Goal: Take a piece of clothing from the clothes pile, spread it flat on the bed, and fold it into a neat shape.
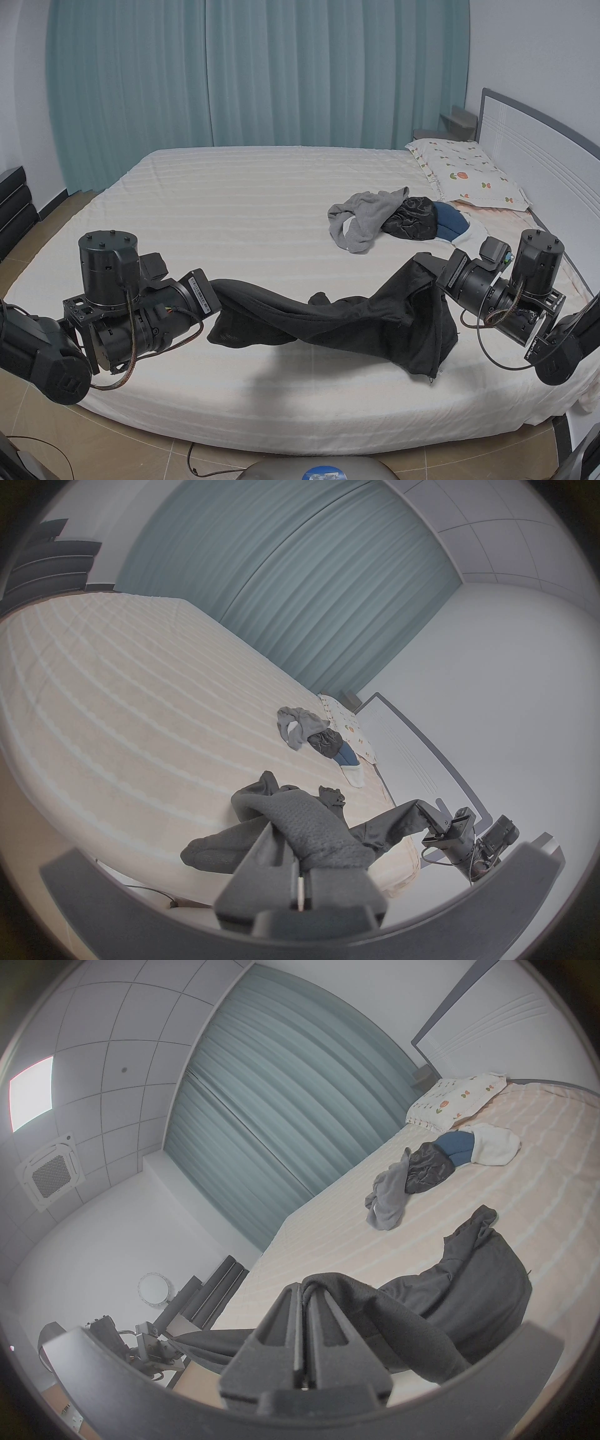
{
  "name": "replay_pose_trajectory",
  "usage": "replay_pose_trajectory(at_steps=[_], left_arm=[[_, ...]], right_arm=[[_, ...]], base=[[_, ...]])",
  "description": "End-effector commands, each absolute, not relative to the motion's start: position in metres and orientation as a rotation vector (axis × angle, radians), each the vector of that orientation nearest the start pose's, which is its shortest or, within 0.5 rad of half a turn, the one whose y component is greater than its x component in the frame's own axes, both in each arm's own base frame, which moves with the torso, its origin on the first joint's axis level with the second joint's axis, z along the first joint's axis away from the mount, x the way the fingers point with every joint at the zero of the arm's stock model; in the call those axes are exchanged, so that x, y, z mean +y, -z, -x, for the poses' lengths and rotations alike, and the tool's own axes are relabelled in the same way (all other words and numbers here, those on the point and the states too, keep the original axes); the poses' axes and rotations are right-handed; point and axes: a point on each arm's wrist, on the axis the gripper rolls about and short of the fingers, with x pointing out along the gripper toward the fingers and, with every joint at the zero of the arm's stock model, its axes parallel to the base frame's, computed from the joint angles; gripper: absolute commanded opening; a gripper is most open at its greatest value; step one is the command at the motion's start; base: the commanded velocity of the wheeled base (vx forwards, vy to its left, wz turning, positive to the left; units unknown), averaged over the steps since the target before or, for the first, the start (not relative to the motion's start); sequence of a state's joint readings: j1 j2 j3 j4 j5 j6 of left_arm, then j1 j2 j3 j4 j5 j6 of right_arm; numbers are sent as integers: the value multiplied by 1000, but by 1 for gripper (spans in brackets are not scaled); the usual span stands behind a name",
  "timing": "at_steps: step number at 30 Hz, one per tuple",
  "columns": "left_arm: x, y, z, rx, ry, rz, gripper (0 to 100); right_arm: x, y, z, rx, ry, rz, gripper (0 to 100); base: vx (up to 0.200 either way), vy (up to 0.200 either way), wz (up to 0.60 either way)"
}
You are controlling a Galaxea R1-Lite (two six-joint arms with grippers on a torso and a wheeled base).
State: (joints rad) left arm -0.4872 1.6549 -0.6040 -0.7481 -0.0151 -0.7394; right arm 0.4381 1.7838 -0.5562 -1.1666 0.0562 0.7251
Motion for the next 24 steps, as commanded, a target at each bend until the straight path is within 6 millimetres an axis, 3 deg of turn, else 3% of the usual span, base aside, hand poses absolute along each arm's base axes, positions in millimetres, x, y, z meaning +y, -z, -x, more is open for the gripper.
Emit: replay_pose_trajectory(at_steps=[1,24], left_arm=[[-130,-154,-243,467,364,645,0],[-127,-157,-239,451,367,637,0]], right_arm=[[127,-148,-267,236,-451,-699,0],[125,-157,-264,200,-447,-707,0]], base=[[0,200,0],[0,200,0]])
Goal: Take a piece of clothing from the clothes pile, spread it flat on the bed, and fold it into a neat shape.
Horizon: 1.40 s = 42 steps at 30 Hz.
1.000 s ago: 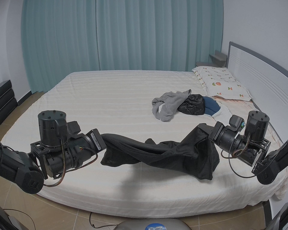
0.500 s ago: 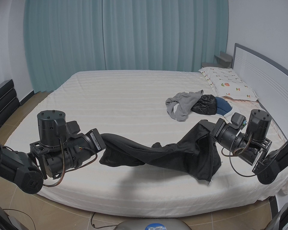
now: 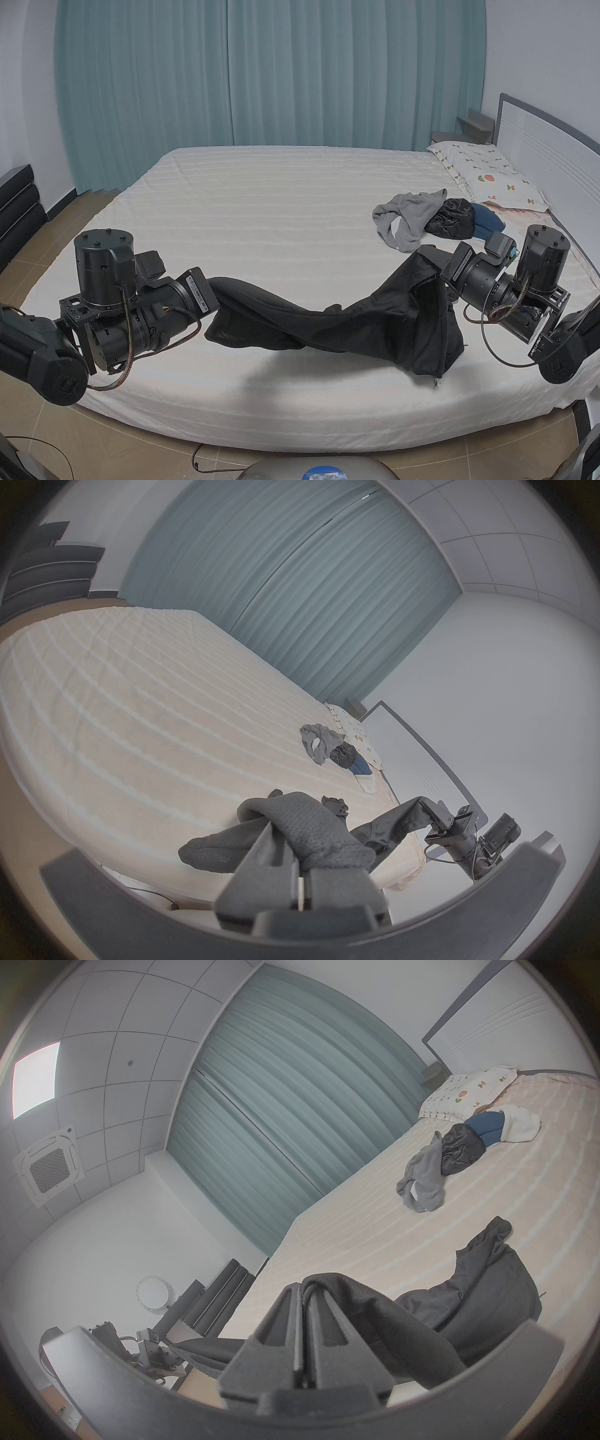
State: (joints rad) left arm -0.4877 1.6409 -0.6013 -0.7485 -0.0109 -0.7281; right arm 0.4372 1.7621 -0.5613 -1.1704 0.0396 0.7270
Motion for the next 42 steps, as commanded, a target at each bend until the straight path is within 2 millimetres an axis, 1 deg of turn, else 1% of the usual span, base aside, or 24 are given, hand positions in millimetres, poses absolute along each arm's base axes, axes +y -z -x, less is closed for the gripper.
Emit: replay_pose_trajectory(at_steps=[1,6,10,13,19,22,25,30,32,33,35,36,37,38,39,41,42], left_arm=[[-126,-157,-238,453,367,637,0],[-122,-157,-231,455,364,636,0],[-120,-155,-232,455,352,636,0],[-118,-153,-234,457,343,636,0],[-115,-148,-227,480,332,629,0],[-112,-148,-222,475,315,629,0],[-110,-145,-216,474,297,622,0],[-106,-150,-205,460,308,624,0],[-104,-154,-199,444,313,628,0],[-103,-154,-199,444,313,628,0],[-98,-158,-188,430,321,630,0],[-98,-158,-187,427,324,627,0],[-96,-162,-183,412,330,621,0],[-96,-163,-183,407,332,619,0],[-93,-169,-177,381,343,605,0],[-90,-178,-173,342,344,578,0],[-89,-179,-172,337,343,573,0]], right_arm=[[125,-156,-264,202,-448,-707,0],[126,-155,-264,201,-435,-705,0],[125,-151,-267,211,-421,-703,0],[125,-153,-265,214,-418,-697,0],[123,-150,-263,219,-391,-693,0],[119,-152,-261,208,-377,-697,0],[114,-152,-250,213,-366,-693,0],[105,-163,-227,175,-354,-697,0],[102,-171,-215,149,-356,-699,0],[102,-172,-214,146,-357,-700,0],[96,-186,-194,94,-364,-695,0],[96,-187,-191,91,-363,-695,0],[92,-193,-183,70,-369,-692,0],[92,-195,-181,67,-370,-690,0],[86,-205,-173,34,-372,-687,0],[81,-217,-167,-6,-373,-679,0],[80,-220,-166,-16,-373,-680,0]], base=[[0,200,0],[0,200,0],[0,200,0],[0,200,0],[0,0,0],[0,0,0],[-200,0,0],[-200,0,0],[-200,0,0],[-200,0,0],[-200,0,0],[-200,0,0],[-200,0,0],[0,0,0],[0,0,0],[0,0,0],[0,0,0]])
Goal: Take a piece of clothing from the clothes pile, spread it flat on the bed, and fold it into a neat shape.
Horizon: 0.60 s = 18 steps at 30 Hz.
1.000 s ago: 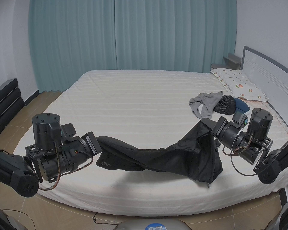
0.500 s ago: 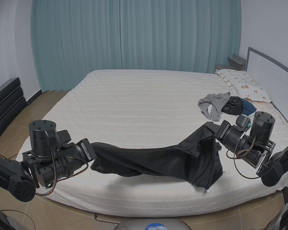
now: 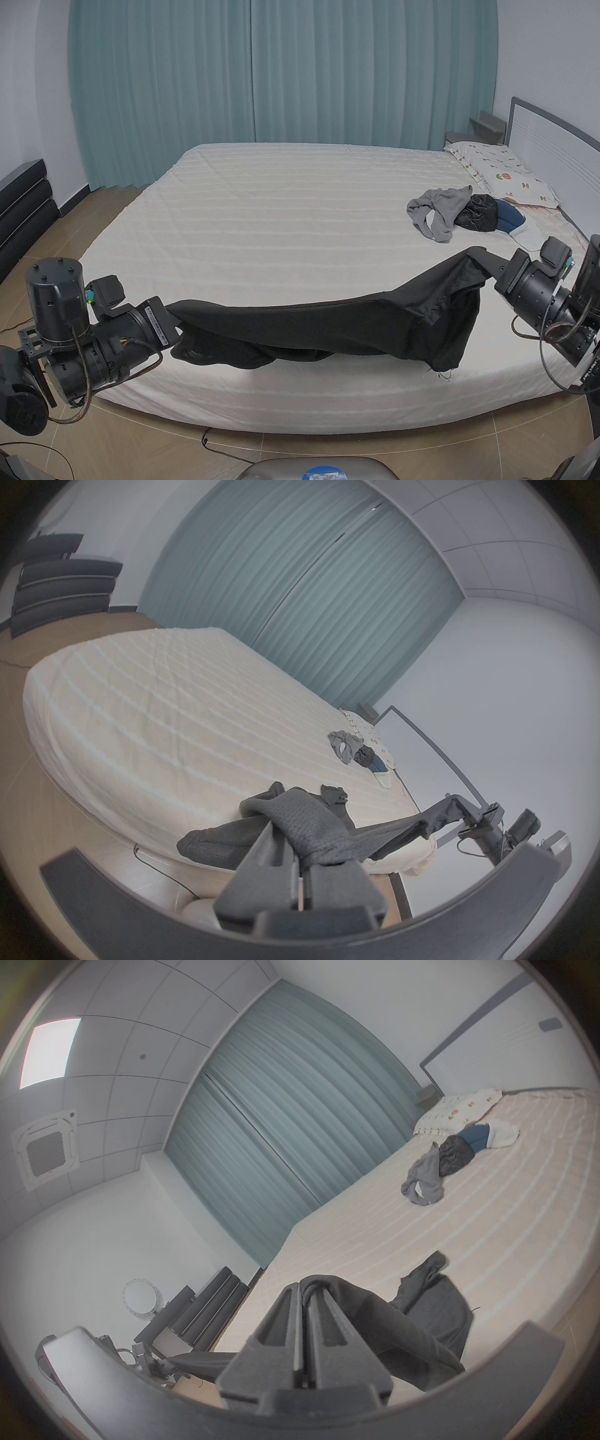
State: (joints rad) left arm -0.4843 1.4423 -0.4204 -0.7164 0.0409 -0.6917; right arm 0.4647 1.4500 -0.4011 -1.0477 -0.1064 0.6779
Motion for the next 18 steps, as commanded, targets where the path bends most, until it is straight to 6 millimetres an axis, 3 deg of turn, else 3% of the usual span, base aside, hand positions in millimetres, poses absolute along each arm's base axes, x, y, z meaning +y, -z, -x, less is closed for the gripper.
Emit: replay_pose_trajectory(at_steps=[1,4,5,6,7,11,14,18], left_arm=[[-88,-187,-169,306,343,559,0],[-87,-204,-169,259,347,552,0],[-87,-219,-175,223,346,564,0],[-87,-219,-175,223,346,564,0],[-83,-238,-185,166,324,583,0],[-84,-261,-203,127,300,593,0],[-90,-270,-221,140,290,590,0],[-100,-269,-249,179,275,584,0]], right_arm=[[75,-234,-160,-59,-376,-678,0],[69,-254,-150,-104,-383,-682,0],[65,-272,-141,-132,-391,-688,0],[65,-272,-141,-132,-391,-688,0],[63,-292,-137,-154,-395,-687,0],[54,-338,-141,-246,-369,-687,0],[49,-362,-162,-281,-316,-673,0],[52,-363,-205,-242,-263,-657,0]], base=[[0,0,0],[0,0,0],[0,0,0],[0,0,0],[0,0,0],[0,0,0],[0,0,0],[0,0,0]])
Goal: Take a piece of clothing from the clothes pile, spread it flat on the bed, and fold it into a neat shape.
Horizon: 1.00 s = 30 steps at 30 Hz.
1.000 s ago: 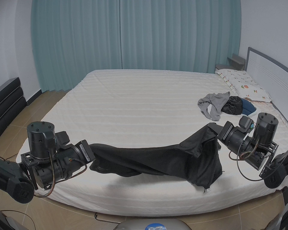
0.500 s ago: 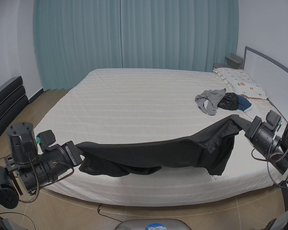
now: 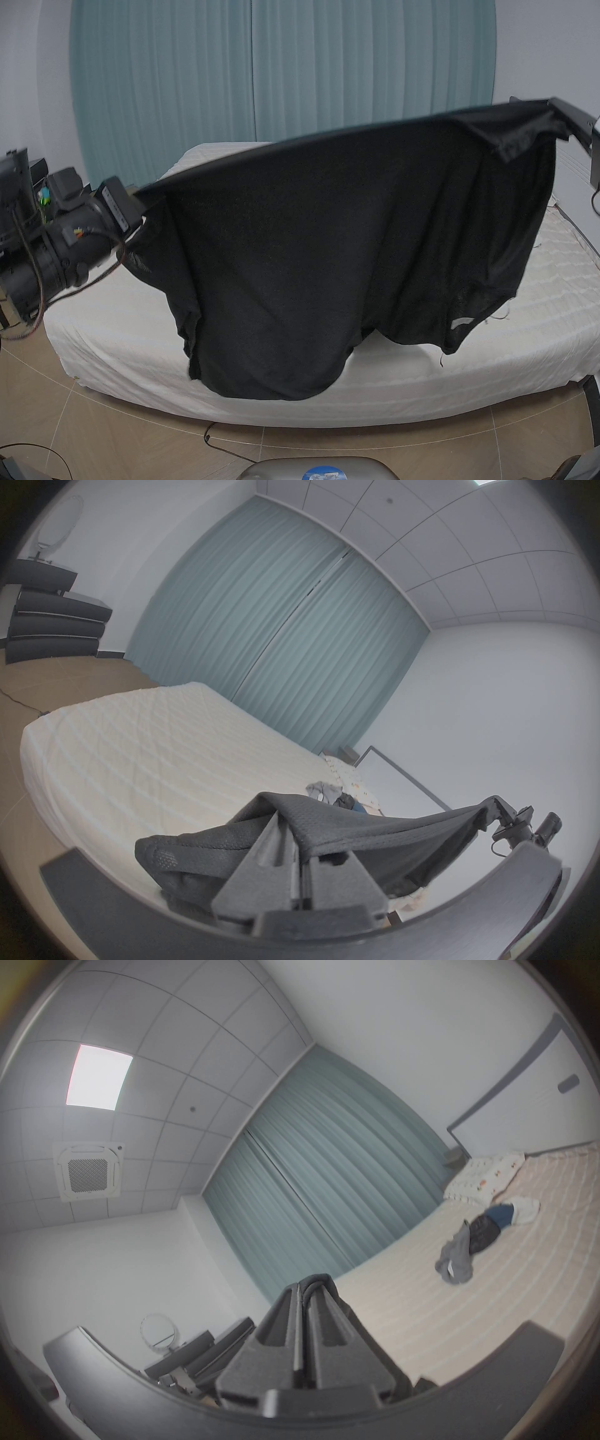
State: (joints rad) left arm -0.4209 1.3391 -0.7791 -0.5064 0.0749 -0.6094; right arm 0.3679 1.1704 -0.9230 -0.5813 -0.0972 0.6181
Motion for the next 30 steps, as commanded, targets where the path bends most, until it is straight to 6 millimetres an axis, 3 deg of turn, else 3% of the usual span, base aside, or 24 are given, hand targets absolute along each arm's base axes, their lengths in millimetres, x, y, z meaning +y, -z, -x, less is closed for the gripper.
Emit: replay_pose_trajectory(at_steps=[1,3,7,10,12,15,18,25,26,27,30], left_arm=[[-103,-267,-255,189,273,580,0],[-106,-263,-262,202,272,579,0],[-112,-239,-302,269,233,568,0],[-114,-229,-318,285,217,565,0],[-115,-222,-337,290,198,570,0],[-117,-217,-349,293,192,571,0],[-121,-209,-369,296,186,571,0],[-131,-186,-402,317,179,559,0],[-134,-177,-415,325,174,559,0],[-134,-177,-415,325,174,559,0],[-141,-141,-437,374,148,538,0]], right_arm=[[54,-359,-215,-227,-254,-654,0],[57,-355,-225,-208,-246,-653,0],[67,-327,-266,-106,-218,-637,0],[69,-319,-282,-101,-210,-638,0],[66,-311,-306,-126,-190,-640,0],[66,-308,-319,-141,-185,-641,0],[68,-294,-342,-111,-167,-635,0],[72,-266,-375,-48,-141,-627,0],[72,-260,-385,-43,-135,-628,0],[72,-260,-385,-43,-135,-628,0],[78,-233,-402,22,-119,-626,0]], base=[[0,0,0],[0,0,0],[0,0,0],[200,0,0],[200,0,0],[200,0,0],[200,0,0],[200,0,0],[200,0,0],[200,0,0],[200,0,0]])
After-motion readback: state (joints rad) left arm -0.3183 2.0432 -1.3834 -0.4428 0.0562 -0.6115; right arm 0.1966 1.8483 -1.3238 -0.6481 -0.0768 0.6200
